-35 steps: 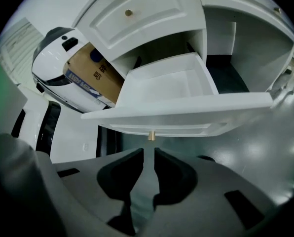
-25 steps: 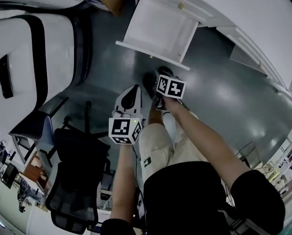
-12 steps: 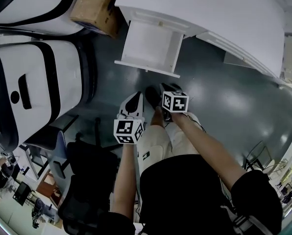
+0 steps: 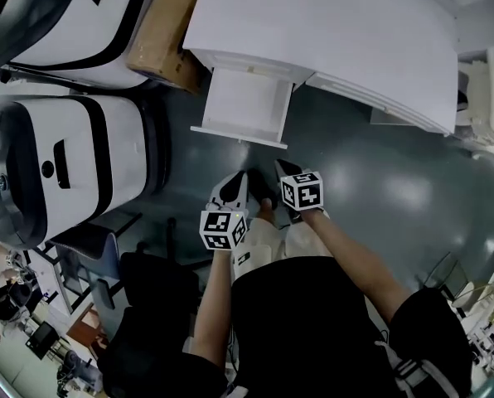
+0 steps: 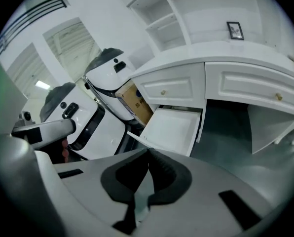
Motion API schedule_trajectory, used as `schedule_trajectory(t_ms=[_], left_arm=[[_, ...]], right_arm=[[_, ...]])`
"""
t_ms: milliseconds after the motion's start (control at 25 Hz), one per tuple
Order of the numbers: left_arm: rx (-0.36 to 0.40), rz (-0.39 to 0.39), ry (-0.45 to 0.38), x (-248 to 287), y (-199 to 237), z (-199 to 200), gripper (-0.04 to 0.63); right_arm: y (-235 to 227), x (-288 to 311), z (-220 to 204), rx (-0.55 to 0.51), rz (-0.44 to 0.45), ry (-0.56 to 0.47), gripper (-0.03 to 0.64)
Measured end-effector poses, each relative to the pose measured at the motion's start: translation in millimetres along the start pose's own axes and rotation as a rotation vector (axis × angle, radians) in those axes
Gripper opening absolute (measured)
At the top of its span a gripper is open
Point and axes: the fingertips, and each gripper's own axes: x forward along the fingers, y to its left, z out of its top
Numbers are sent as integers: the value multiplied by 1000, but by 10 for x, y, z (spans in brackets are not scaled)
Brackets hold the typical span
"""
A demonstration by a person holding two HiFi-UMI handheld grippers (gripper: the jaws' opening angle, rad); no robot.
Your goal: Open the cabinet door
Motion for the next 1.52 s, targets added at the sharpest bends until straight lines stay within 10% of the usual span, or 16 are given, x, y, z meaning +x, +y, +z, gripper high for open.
schedule_trajectory(t_ms=[480, 1520], left_arm=[[13, -21, -87, 62, -1175, 343, 23], [98, -80, -265, -511, -2425, 558, 23]], right_arm=[[-227, -1320, 465, -261, 109, -171, 15], [-402, -3156, 494, -341, 213, -485, 14]])
